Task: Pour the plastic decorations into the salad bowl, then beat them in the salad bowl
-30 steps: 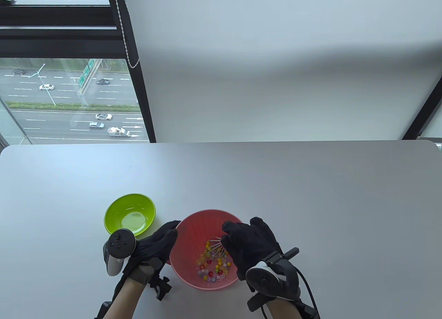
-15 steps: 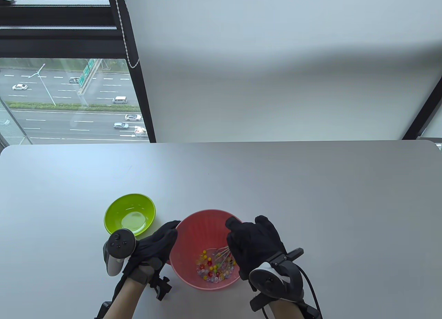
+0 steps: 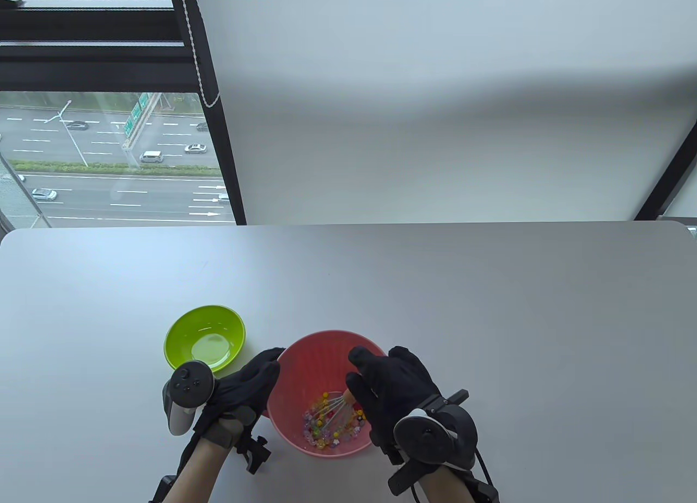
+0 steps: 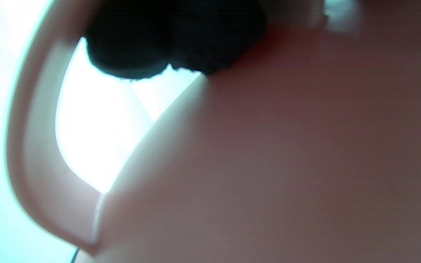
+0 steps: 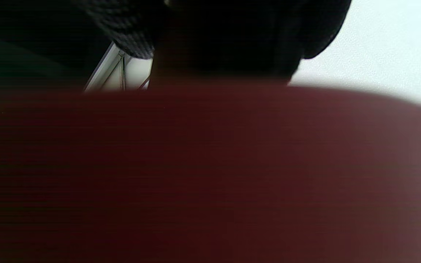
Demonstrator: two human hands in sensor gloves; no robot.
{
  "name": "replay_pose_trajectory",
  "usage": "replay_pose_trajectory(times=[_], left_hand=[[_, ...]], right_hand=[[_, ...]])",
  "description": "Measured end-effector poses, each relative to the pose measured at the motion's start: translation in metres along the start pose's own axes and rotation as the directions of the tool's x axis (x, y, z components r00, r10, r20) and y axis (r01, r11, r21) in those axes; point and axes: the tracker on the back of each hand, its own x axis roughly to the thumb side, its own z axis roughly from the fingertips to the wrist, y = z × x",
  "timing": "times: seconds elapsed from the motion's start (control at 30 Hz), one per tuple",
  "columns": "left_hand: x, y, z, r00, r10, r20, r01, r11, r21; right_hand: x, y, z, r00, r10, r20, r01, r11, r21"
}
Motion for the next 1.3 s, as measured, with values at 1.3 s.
replay_pose_trajectory(times=[1.3], left_hand=[[0.000, 0.000, 0.000, 1.000, 0.001, -0.001, -0.001, 1.000, 0.000]], right_hand=[[0.001, -0.011, 0.001, 0.984, 0.176, 0.038, -0.173, 0.982, -0.074]])
